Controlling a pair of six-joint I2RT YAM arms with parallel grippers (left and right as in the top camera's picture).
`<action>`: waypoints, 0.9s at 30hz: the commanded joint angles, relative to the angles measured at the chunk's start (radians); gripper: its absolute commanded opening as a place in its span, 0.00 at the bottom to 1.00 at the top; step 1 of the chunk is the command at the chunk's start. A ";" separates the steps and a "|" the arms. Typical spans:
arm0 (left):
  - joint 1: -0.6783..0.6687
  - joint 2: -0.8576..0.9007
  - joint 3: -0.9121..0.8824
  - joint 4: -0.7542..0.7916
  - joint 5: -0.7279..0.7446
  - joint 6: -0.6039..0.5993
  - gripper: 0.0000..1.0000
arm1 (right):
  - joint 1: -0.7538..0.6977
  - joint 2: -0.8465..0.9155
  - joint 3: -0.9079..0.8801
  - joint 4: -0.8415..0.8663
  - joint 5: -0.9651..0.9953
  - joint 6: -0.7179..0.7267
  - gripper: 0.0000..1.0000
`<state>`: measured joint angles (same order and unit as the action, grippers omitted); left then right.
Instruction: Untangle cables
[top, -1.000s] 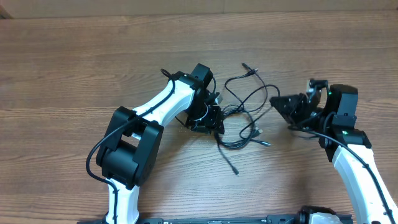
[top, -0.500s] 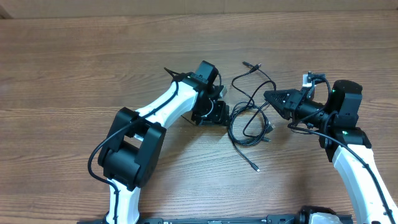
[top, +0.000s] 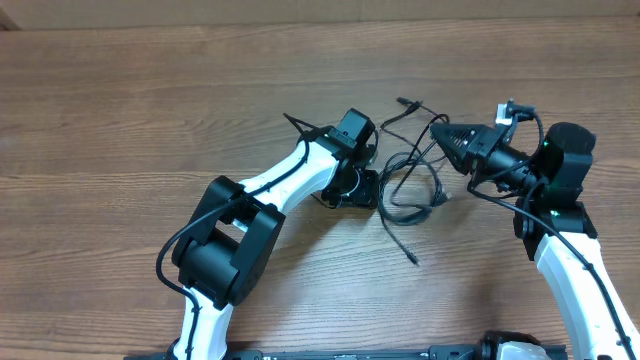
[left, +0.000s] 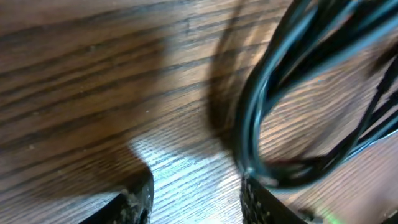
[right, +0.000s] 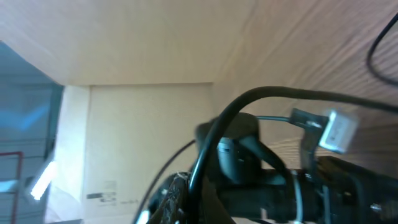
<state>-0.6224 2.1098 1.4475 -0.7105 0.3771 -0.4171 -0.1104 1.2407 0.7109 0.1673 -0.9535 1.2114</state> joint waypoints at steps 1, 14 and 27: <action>0.000 0.054 -0.011 -0.024 -0.056 -0.001 0.45 | -0.004 -0.015 0.010 0.049 0.038 0.120 0.04; 0.016 0.054 -0.011 -0.052 -0.059 0.037 0.68 | -0.165 -0.001 0.010 -0.338 0.143 -0.320 0.04; 0.101 0.054 0.004 -0.114 0.089 0.125 0.70 | -0.233 0.002 0.010 -0.821 0.713 -0.596 0.04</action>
<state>-0.5636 2.1117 1.4651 -0.7902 0.4538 -0.3542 -0.3397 1.2427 0.7128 -0.6369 -0.4725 0.6739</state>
